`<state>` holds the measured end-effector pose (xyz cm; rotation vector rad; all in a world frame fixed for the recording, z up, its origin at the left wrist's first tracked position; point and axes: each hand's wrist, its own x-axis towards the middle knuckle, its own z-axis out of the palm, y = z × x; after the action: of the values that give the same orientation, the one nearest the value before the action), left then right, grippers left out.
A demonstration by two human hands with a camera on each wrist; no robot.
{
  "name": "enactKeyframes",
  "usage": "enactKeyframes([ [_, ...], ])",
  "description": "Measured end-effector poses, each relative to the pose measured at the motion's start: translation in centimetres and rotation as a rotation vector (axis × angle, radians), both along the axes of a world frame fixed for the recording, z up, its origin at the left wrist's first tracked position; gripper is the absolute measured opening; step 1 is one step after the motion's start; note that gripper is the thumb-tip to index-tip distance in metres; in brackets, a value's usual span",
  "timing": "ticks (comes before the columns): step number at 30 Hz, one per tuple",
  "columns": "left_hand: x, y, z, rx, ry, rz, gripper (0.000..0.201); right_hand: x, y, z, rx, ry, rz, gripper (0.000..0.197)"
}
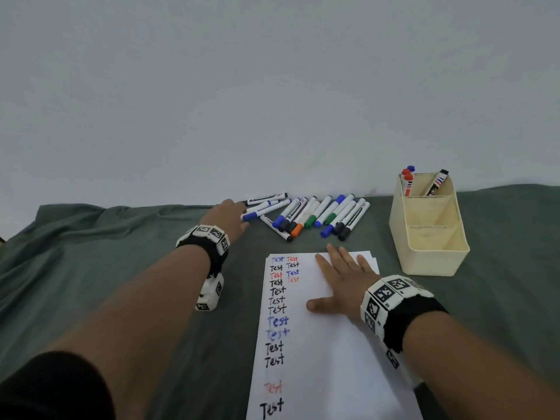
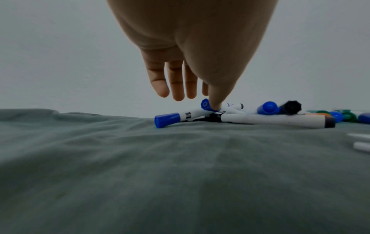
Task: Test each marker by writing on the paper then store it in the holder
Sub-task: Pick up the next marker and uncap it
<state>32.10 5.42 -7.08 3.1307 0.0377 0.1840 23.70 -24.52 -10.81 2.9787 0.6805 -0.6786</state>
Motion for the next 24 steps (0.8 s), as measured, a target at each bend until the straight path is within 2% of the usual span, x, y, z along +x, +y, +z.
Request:
enactKeyframes([
  [8,1.4,-1.7,0.4,0.140,0.051,0.012,0.019,0.1,-0.1,0.3,0.047,0.015,-0.011,0.111],
  [14,-1.3,-0.5,1.5,0.007,-0.056,-0.021,0.018,0.5,-0.1,0.8,0.167,-0.041,-0.052,0.111],
  [17,-3.5,-0.9,2.1,-0.014,-0.111,-0.119,0.015,0.6,-0.1,1.0,0.245,-0.113,-0.033,0.114],
  [20,-5.9,-2.7,2.9,-0.014,-0.117,-0.285,0.012,0.6,0.0,1.2,0.293,-0.264,-0.026,0.112],
  [22,-7.4,-4.2,3.4,-0.035,-0.114,-0.389,0.015,0.6,0.2,1.4,0.312,-0.379,-0.023,0.106],
  [24,-8.6,-5.7,3.7,-0.033,-0.103,-0.477,0.017,0.7,0.4,1.7,0.298,-0.465,-0.017,0.090],
])
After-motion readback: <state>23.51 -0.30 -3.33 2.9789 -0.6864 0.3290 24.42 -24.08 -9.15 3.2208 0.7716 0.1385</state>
